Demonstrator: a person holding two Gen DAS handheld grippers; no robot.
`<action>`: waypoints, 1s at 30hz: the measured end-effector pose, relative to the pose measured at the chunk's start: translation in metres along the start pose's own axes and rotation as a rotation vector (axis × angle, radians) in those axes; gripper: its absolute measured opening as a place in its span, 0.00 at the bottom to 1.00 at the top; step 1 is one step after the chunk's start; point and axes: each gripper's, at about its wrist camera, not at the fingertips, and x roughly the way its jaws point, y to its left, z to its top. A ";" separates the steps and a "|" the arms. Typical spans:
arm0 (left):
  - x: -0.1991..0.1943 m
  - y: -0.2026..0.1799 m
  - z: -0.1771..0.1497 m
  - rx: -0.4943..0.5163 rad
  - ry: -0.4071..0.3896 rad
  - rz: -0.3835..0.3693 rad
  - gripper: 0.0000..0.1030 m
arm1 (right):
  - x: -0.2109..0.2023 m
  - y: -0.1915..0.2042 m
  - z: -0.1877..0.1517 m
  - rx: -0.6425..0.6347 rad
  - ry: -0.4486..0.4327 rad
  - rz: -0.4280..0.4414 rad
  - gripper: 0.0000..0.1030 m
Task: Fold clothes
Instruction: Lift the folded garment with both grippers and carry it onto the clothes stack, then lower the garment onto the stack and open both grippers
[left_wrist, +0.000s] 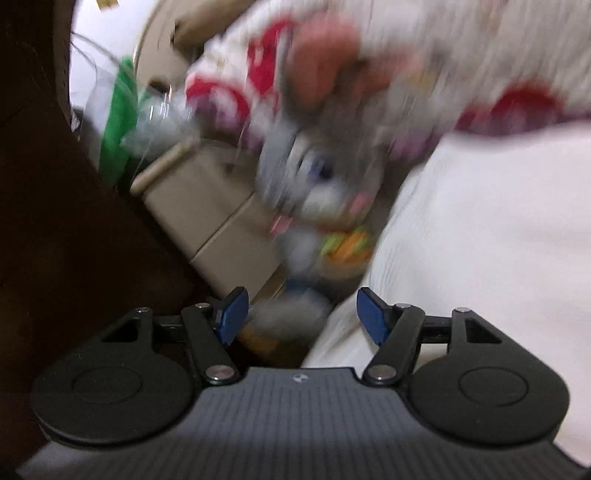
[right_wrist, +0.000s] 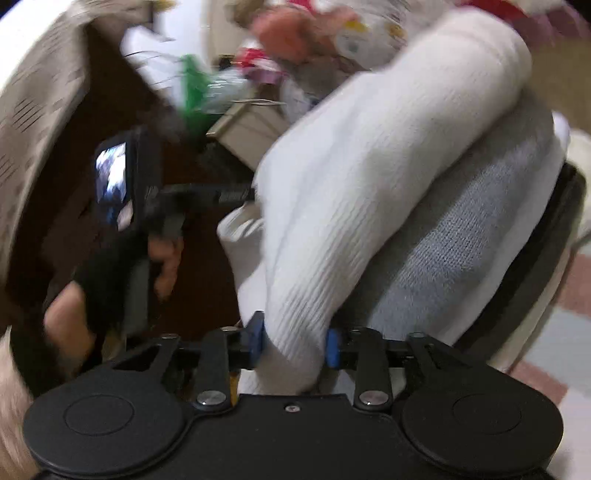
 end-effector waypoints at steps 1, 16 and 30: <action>-0.012 -0.002 0.004 -0.014 -0.044 -0.033 0.63 | -0.013 -0.001 0.000 -0.001 -0.025 0.022 0.56; -0.015 -0.066 -0.034 -0.029 -0.008 -0.314 0.59 | -0.020 -0.117 0.100 0.248 -0.333 -0.117 0.71; 0.017 -0.026 -0.057 -0.067 0.052 0.003 0.47 | -0.020 -0.105 0.123 -0.040 -0.352 -0.427 0.62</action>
